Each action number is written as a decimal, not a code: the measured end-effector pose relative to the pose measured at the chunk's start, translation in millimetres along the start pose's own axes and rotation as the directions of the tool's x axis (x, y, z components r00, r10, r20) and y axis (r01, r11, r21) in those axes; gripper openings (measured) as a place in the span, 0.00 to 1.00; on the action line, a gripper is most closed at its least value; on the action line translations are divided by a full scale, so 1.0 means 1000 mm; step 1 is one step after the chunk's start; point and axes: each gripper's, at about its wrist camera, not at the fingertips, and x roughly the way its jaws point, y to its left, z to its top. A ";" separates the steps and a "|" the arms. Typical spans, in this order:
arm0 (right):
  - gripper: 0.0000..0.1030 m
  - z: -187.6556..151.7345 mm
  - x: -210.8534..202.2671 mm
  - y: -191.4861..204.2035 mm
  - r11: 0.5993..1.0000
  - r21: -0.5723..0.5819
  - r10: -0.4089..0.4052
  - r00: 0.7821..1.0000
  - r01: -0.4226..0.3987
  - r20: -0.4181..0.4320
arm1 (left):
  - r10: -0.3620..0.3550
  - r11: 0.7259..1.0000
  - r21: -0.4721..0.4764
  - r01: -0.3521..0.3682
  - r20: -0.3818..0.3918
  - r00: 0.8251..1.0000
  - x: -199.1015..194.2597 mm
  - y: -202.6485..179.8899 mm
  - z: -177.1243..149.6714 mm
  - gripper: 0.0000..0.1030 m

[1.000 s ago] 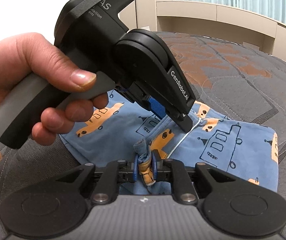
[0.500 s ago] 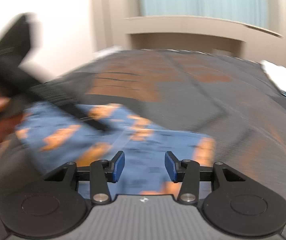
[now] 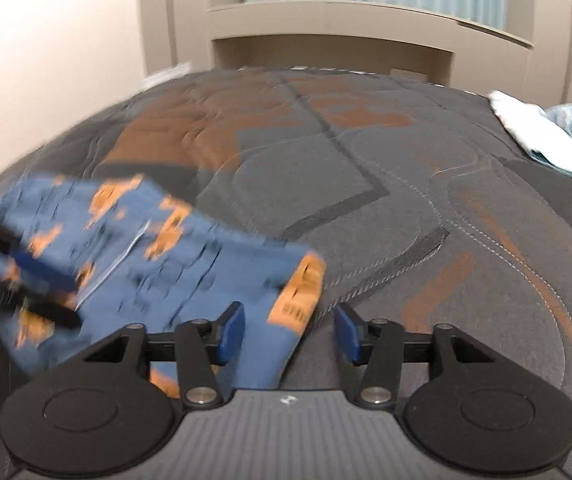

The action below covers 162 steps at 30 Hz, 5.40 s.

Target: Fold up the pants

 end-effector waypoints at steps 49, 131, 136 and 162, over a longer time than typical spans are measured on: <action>0.60 0.025 0.023 0.361 0.581 -0.814 0.167 0.978 0.003 0.124 | 0.213 0.826 -0.559 -0.073 0.189 0.959 -0.175 0.226 -0.135 0.69; 0.08 0.081 0.026 0.344 0.834 -0.537 0.253 0.954 -0.129 0.164 | -0.005 0.708 -0.662 0.246 0.344 0.939 -0.126 0.287 -0.064 0.84; 0.09 0.079 0.026 0.345 0.839 -0.524 0.255 0.957 -0.148 0.138 | 0.042 0.791 -0.596 0.137 0.276 0.960 -0.122 0.276 -0.054 0.44; 0.53 0.081 0.028 0.208 0.971 -0.237 0.064 0.992 -0.037 0.105 | 0.079 0.815 -0.570 0.102 0.284 0.955 -0.127 0.264 -0.048 0.22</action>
